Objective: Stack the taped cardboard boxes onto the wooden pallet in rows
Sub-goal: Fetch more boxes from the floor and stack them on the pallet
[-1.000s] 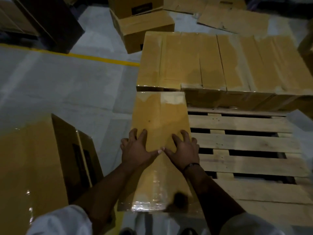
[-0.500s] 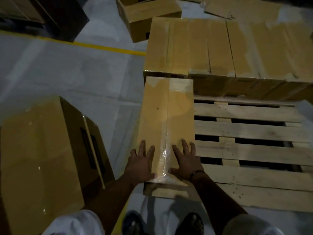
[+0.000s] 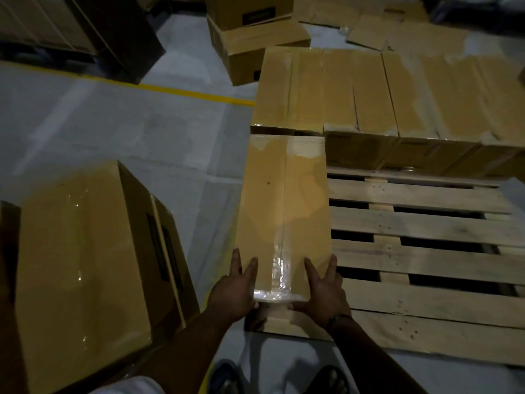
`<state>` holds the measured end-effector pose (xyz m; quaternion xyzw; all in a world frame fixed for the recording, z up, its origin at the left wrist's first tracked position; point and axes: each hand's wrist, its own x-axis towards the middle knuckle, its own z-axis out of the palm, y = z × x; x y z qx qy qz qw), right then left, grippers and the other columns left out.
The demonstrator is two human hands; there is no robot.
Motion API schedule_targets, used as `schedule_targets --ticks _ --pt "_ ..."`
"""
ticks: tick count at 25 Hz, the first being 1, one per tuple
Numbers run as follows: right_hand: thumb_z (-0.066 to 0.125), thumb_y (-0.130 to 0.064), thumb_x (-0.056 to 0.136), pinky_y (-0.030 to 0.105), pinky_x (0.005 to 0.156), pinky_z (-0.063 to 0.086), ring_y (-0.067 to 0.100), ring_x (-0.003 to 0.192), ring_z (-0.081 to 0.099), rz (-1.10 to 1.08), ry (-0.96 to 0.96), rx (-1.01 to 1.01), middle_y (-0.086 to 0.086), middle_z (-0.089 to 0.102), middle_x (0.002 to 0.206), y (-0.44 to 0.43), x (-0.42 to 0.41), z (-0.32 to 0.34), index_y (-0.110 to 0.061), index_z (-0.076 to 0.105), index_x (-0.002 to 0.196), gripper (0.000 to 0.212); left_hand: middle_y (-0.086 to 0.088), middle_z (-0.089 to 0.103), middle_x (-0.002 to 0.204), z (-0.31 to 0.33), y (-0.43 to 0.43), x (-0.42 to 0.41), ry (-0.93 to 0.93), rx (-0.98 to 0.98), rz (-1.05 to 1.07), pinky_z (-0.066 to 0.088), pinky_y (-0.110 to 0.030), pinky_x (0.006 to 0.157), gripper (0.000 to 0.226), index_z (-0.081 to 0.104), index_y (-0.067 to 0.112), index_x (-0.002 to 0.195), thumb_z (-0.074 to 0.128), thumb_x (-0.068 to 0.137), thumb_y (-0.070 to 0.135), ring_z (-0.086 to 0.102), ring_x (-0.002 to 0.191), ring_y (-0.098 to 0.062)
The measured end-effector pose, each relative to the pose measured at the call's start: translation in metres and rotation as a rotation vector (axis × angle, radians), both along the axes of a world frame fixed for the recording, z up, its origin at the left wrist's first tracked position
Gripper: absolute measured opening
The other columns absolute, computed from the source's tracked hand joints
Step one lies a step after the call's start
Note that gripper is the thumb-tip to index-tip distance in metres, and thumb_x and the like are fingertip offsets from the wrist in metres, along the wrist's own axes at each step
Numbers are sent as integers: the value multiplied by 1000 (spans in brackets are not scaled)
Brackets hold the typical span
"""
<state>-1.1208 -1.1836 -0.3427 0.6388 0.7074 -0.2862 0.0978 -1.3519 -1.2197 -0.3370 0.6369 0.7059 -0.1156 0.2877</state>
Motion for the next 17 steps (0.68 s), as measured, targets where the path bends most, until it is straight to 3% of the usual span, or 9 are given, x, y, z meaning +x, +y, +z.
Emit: schedule_targets --ticks 11,17 --pt "77 -70 70 52 108 44 44 145 13 25 2 -12 17 -31 160 1 -6 -4 -42 2 158 119 -10 -29 167 -1 5 -11 15 34 -34 57 -44 92 117 5 37 161 86 77 47 63 119 -38" --pt "78 -69 70 49 112 41 41 147 12 -6 29 25 15 -30 161 -2 -2 -5 -41 0 159 122 -8 -26 168 2 -1 -8 8 88 -113 56 -44 89 99 8 37 161 75 88 43 62 116 -38"
